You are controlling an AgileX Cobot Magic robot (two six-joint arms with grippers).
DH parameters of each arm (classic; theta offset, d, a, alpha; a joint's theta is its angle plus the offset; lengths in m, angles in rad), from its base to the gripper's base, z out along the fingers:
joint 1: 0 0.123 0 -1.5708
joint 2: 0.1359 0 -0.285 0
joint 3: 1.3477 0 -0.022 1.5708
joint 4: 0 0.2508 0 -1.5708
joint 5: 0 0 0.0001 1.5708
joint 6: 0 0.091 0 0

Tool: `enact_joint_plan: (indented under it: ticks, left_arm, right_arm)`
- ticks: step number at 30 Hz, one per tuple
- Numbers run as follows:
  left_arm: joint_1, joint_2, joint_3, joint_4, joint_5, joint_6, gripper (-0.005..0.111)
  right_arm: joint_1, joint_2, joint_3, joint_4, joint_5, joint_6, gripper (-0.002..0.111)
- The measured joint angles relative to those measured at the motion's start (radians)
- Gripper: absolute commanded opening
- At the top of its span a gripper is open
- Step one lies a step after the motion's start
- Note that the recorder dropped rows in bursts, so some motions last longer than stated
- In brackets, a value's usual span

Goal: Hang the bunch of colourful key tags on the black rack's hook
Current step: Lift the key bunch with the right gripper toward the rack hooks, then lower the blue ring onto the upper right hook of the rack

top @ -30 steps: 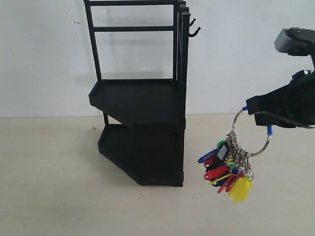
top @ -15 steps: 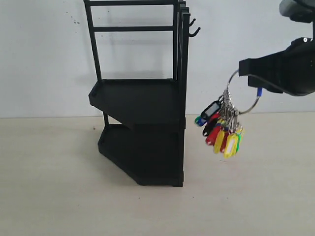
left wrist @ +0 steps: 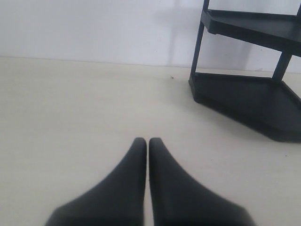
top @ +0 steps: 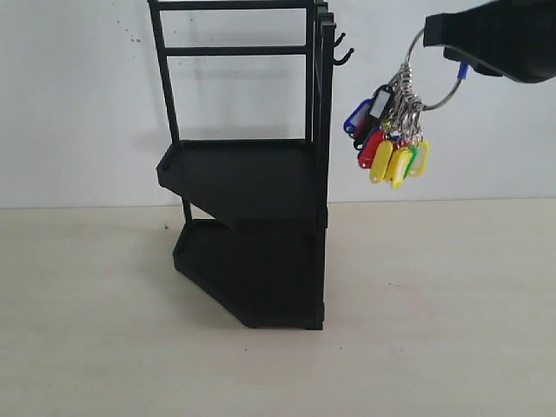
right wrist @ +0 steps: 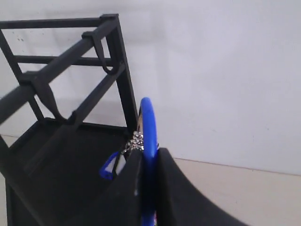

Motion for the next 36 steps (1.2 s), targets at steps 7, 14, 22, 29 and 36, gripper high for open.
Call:
enact_joint_plan:
  ticks: [7, 14, 22, 29, 36]
  left_arm:
    - [0.0, 0.0, 0.0, 0.0, 0.0, 0.0, 0.004]
    - [0.0, 0.0, 0.0, 0.0, 0.0, 0.0, 0.004]
    - [0.0, 0.0, 0.0, 0.0, 0.0, 0.0, 0.004]
    - [0.0, 0.0, 0.0, 0.0, 0.0, 0.0, 0.004]
    - [0.0, 0.0, 0.0, 0.0, 0.0, 0.0, 0.004]
  right_arm:
    - [0.0, 0.08, -0.055, 0.0, 0.004, -0.012, 0.0]
    - [0.009, 0.148, -0.081, 0.0, -0.015, -0.017, 0.0]
    - [0.108, 0.18, -0.083, 0.0, -0.105, -0.049, 0.0]
    - [0.14, 0.191, -0.083, 0.0, -0.126, -0.062, 0.0]
    - [0.14, 0.191, -0.085, 0.0, -0.127, -0.064, 0.0]
